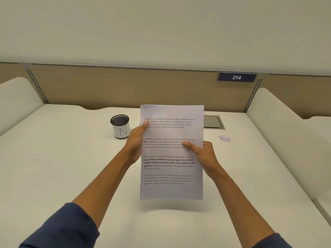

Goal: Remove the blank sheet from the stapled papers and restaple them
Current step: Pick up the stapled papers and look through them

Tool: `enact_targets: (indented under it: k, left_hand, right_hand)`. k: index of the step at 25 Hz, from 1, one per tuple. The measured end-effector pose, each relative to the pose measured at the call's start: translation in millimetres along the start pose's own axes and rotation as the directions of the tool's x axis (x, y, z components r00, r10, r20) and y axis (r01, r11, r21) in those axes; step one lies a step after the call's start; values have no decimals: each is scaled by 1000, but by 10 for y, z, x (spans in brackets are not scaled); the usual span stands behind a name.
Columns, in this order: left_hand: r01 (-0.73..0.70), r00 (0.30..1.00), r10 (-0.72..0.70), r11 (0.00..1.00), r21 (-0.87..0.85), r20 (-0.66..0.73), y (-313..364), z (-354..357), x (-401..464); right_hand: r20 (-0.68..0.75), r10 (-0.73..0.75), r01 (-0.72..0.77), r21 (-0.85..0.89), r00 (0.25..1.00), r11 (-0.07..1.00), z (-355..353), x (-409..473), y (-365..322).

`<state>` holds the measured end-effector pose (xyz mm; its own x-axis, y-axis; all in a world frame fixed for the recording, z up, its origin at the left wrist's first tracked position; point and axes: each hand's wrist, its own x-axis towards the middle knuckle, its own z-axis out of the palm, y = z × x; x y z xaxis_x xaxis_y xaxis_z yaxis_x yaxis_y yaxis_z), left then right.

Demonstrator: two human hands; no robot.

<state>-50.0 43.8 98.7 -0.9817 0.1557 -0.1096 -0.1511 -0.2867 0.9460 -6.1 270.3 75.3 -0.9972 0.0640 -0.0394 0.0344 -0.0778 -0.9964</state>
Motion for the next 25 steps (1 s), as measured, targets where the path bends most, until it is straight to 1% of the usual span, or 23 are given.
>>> enact_targets:
  k: [4,9,14,21,23,25]
  left_hand:
    - [12,1000,-12,999,-30,-1,-33,19,-13]
    - [46,998,-42,993,-105,35,0,10,-18]
    - [2,999,-5,998,-65,-39,-9,11,-2]
    - [-48,993,35,993,-111,-110,-36,34,25]
    - [-61,992,48,992,-110,-114,-42,27,33]
    - [-75,991,62,991,-108,-122,-52,24,41]
  right_hand:
    - [15,3,-3,-11,1000,1000,-30,-5,5]
    - [40,29,-28,-19,999,999,-78,14,-3]
    - [71,54,-53,-20,996,998,-90,36,2]
    - [81,64,-63,-9,995,998,-97,59,22]
    - [67,57,-56,-12,996,998,-89,59,22]
    - [19,32,-32,-5,999,999,-73,54,18]
